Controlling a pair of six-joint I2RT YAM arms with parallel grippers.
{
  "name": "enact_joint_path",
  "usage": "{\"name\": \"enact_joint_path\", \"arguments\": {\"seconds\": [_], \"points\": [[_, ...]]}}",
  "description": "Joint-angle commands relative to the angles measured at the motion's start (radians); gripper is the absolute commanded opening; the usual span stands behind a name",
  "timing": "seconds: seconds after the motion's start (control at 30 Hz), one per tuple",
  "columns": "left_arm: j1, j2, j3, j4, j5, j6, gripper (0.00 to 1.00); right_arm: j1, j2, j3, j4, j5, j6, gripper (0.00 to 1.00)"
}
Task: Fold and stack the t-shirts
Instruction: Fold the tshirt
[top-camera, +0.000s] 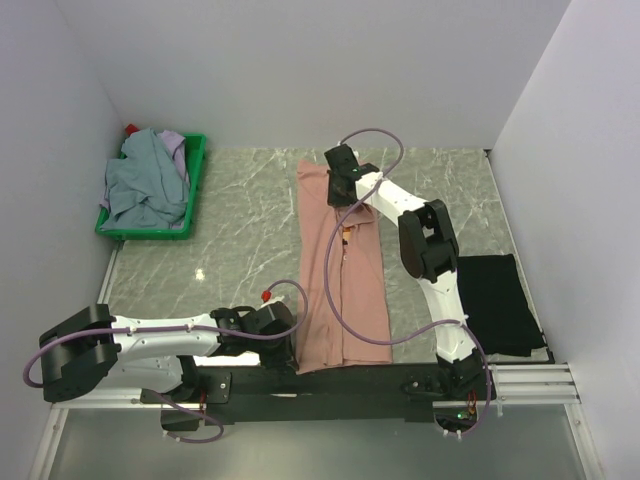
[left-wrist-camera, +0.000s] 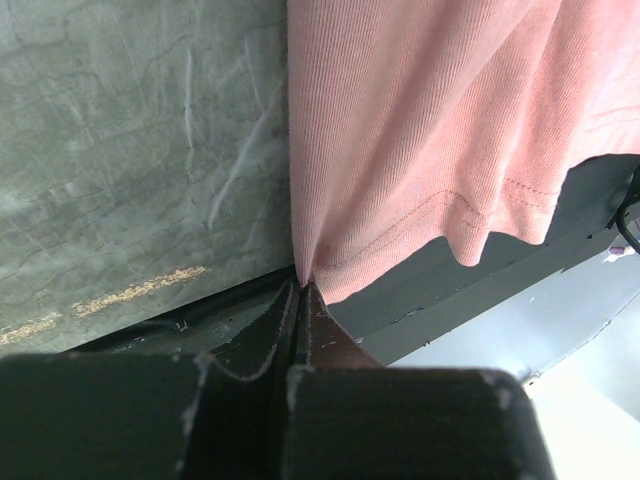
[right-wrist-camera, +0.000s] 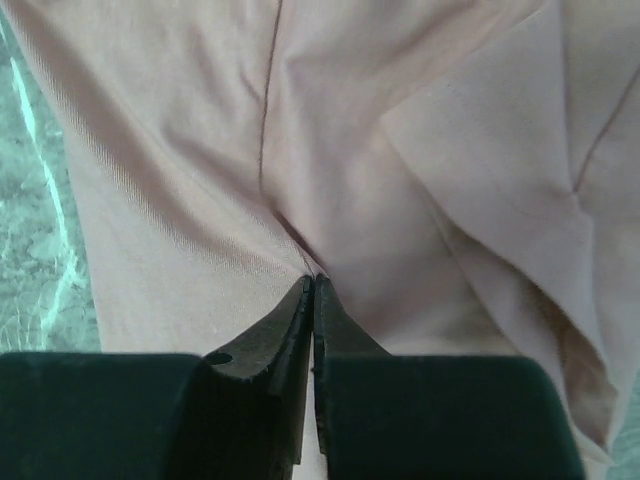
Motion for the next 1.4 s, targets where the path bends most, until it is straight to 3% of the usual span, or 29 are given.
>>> {"name": "enact_joint_path", "arguments": {"seconds": [0.0,0.53,0.93,1.27,1.37], "points": [[-0.009,-0.007,-0.010,0.020,0.008,-0.017,0.01,-0.013,-0.063,0.054,0.005,0.028,0.002,0.08],[-0.009,-0.001,-0.001,0.011,0.003,-0.013,0.01,-0.036,-0.049,0.060,0.000,0.060,0.024,0.07],[-0.010,0.007,0.019,0.000,-0.004,-0.005,0.01,-0.041,-0.072,0.030,0.005,0.085,0.032,0.11],[-0.010,0.004,0.025,-0.003,-0.009,-0.007,0.01,-0.053,-0.100,-0.045,0.048,0.036,0.050,0.10],[-0.010,0.007,0.033,-0.003,-0.012,-0.005,0.01,-0.053,-0.115,-0.061,0.069,0.001,0.045,0.23]]}}
